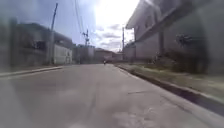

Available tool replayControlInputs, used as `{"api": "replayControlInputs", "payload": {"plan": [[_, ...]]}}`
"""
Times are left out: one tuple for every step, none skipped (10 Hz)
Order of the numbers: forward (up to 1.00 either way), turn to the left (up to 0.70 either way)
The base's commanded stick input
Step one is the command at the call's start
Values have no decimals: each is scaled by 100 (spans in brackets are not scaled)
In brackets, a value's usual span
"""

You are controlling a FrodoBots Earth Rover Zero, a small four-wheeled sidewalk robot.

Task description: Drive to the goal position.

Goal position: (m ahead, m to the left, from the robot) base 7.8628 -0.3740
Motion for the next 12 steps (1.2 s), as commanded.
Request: {"api": "replayControlInputs", "payload": {"plan": [[100, -3], [100, -3], [100, -3], [100, -3], [100, -3], [100, -3], [100, -6], [100, -18], [100, -33], [100, -37], [100, -40], [100, -22]]}}
